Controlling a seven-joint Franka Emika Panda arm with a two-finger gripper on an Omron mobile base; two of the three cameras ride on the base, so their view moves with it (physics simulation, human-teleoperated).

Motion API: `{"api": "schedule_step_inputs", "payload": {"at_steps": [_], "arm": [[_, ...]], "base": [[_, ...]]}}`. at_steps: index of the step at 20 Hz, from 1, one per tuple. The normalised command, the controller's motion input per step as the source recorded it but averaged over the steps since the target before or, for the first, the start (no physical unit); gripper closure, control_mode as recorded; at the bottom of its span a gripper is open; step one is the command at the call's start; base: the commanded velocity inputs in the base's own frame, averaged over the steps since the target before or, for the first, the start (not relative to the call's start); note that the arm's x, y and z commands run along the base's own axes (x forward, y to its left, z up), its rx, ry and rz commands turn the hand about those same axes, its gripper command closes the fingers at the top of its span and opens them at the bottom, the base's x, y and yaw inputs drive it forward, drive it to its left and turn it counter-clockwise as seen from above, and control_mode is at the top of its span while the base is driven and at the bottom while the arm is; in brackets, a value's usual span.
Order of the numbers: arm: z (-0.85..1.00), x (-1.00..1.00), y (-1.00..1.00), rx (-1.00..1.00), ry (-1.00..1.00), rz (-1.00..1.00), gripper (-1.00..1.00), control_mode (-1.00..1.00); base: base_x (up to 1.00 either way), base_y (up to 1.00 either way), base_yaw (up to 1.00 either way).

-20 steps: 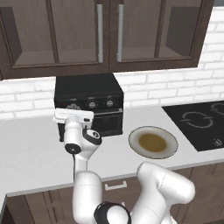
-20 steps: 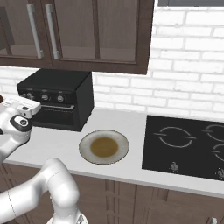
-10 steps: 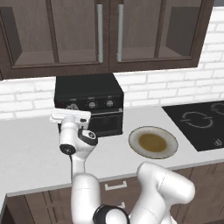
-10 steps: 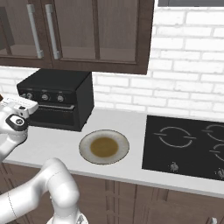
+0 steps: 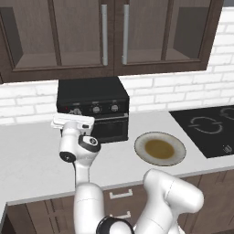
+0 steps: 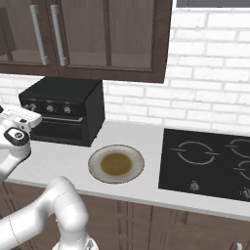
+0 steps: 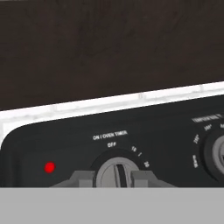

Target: Pick up the kebab skewer and baguette bread, and place them inside the toaster oven. Close the toaster oven door and start by setting the timer.

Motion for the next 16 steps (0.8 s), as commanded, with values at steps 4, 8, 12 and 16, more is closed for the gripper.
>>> {"api": "schedule_step_inputs", "payload": {"at_steps": [4, 8, 12, 16], "arm": [[0.0, 0.01, 0.0, 0.0, 0.0, -0.03, 1.0, -1.0], [0.0, 0.19, -0.17, 0.03, 0.0, 0.0, 1.0, -1.0], [0.0, 0.36, -0.4, 0.03, 0.0, 0.0, 1.0, -1.0], [0.0, 0.31, -0.46, 0.04, 0.0, 0.0, 1.0, -1.0]], "base": [[0.0, 0.0, 0.0], [0.0, 0.0, 0.0], [0.0, 0.0, 0.0], [0.0, 0.0, 0.0]]}}
